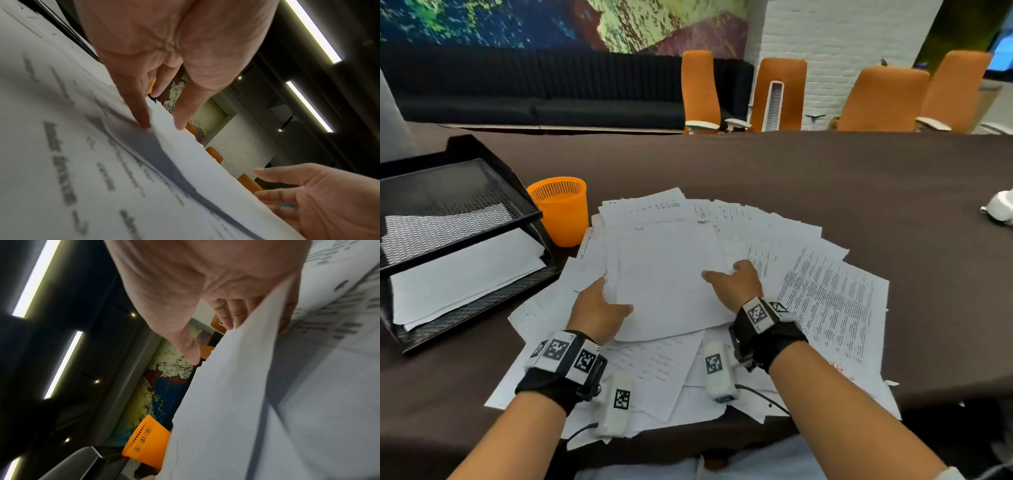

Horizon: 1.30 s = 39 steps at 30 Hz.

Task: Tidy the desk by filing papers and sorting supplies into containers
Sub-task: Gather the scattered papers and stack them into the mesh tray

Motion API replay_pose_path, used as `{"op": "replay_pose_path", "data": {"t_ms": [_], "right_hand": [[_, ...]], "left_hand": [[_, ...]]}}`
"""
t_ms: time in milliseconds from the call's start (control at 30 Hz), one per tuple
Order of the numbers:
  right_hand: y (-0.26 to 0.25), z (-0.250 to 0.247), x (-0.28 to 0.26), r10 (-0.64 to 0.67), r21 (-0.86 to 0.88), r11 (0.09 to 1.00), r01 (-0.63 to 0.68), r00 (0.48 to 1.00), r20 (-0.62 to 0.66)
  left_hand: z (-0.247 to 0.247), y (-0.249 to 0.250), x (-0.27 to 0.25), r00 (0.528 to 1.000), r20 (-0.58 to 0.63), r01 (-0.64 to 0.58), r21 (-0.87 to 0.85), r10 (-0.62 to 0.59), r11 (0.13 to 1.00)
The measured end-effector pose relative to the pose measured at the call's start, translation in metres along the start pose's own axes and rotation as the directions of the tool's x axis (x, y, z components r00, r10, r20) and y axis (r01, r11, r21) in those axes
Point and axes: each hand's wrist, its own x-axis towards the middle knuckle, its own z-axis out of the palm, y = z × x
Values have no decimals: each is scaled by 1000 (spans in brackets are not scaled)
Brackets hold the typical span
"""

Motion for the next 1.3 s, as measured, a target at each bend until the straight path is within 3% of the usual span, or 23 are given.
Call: {"op": "replay_pose_path", "data": {"t_ms": [100,300,433,567,700,767,867,900,967,1067,1167,1300], "right_hand": [[3,12,8,15,106,994,-17,1000,20],[9,-6,0,-38,225,974,38,999,-6],[21,-28,-3,108,445,891,-91,994,-11],[18,-21,-13,169,415,880,-232,968,184],[9,-13,-23,-64,289,957,30,992,110],[8,-28,-35,-187,300,945,128,967,176],[19,-56,-49,-287,359,915,183,922,261],[24,-63,-51,-303,356,914,194,911,280],[31,-74,-54,-330,307,921,238,896,297],[28,-88,-52,-395,318,892,321,896,204],[9,-103,-55,-500,456,779,431,865,36],[-8,-118,-66,-612,549,637,541,788,-66]], "left_hand": [[2,-4,2,1000,18,-14,-47,15,999],[-10,2,4,994,36,111,-282,-105,953],[-14,-1,4,994,57,97,-112,-91,989],[-7,2,-2,985,148,88,-25,-83,996],[-10,10,-4,968,239,99,-67,-80,993],[-14,12,-6,951,300,125,-158,-73,980],[-21,18,-12,869,491,135,-351,60,927],[-21,18,-14,859,506,132,-368,79,920],[-17,24,-19,878,456,61,-407,144,911],[-11,45,-31,914,276,-146,-461,298,875],[-13,66,-44,884,144,-298,-558,444,774],[-22,78,-55,833,117,-373,-603,541,705]]}}
